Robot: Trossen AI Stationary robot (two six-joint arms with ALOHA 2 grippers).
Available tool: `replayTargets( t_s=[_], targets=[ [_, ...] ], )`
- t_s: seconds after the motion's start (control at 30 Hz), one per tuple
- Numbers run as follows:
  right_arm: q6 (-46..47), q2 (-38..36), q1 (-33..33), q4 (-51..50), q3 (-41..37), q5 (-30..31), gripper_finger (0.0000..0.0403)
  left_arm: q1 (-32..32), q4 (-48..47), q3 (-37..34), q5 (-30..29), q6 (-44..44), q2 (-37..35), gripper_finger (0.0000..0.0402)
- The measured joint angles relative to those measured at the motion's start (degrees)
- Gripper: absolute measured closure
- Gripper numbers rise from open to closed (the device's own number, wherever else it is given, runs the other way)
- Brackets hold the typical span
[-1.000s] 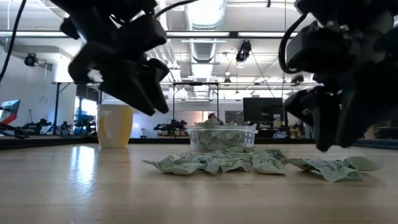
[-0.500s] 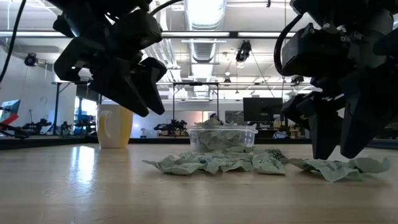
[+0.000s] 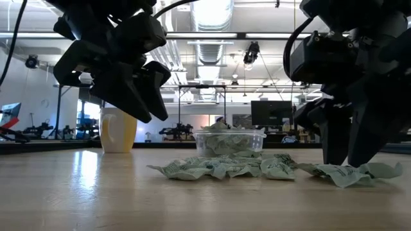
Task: Pick and place Stevia / Truvia into bins
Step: Put the stevia packet into the transparent bin
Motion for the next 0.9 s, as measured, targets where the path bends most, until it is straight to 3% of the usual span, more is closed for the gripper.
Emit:
replayTargets(
  t_s=[0.43,0.67,0.9],
  targets=[
    [3.6,0.2,7.2,-1.4,-0.3,11.2,0.0316,0.0,0.0,0.0,0.0,0.0,0.0,0.0216],
    [-1.6,-0.1,7.6,-2.5,0.5,11.3,0.0382,0.0,0.0,0.0,0.0,0.0,0.0,0.0217],
    [-9.4,-0.8,7.8,-5.2,3.2,13.3,0.0389,0.0,0.0,-0.1,0.0,0.0,0.0,0.0217]
  ],
)
